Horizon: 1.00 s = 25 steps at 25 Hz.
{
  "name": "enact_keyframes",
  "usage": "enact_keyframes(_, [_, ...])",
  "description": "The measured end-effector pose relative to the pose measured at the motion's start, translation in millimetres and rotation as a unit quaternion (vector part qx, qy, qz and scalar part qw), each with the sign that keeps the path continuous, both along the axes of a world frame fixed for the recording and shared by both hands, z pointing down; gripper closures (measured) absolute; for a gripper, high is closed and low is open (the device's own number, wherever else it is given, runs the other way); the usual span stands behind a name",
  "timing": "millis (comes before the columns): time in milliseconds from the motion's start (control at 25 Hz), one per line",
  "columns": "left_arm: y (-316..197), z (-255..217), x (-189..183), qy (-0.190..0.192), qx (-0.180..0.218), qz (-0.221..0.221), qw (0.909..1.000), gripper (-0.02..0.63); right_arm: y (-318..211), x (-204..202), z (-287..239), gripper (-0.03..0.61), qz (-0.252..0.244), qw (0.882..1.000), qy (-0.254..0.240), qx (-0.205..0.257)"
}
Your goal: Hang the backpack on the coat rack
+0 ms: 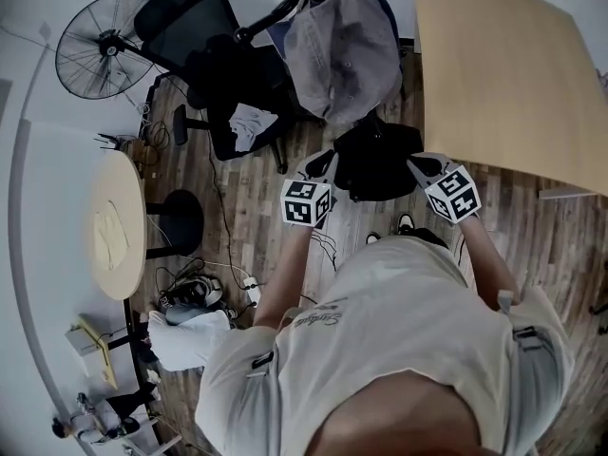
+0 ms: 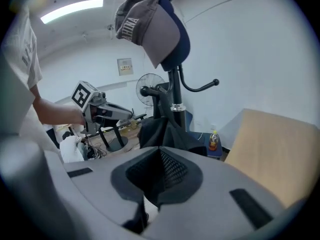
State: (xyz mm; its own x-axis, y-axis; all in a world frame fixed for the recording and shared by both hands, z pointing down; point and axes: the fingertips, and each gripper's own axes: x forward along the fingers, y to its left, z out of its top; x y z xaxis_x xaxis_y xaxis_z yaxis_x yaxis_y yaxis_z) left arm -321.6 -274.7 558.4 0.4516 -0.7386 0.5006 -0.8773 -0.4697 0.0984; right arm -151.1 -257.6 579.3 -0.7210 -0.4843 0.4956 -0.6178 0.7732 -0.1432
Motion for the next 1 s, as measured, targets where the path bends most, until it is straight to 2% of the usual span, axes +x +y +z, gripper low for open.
enact_keyframes(200, [26, -20, -5, 0.020, 0.037, 0.006, 0.9991, 0.586, 37, -19, -11, 0.584, -0.011, 1.000, -0.005, 0.025])
enact_keyframes(400, [54, -25, -3, 0.043, 0.038, 0.016, 0.9982, 0.588, 57, -21, -38, 0.584, 0.028, 0.998, -0.021, 0.060])
enact_keyframes(600, [60, -35, -5, 0.082, 0.038, -0.003, 0.9959, 0.588, 70, -21, -70, 0.584, 0.051, 0.994, -0.030, 0.097])
enact_keyframes(720, [67, -44, 3, 0.075, 0.054, 0.013, 0.9956, 0.588, 74, -21, -72, 0.584, 0.051, 0.992, -0.009, 0.111])
enact_keyframes(1000, [79, -89, 19, 0.074, 0.090, 0.018, 0.9931, 0.588, 73, -26, -121, 0.584, 0.053, 0.984, -0.056, 0.159])
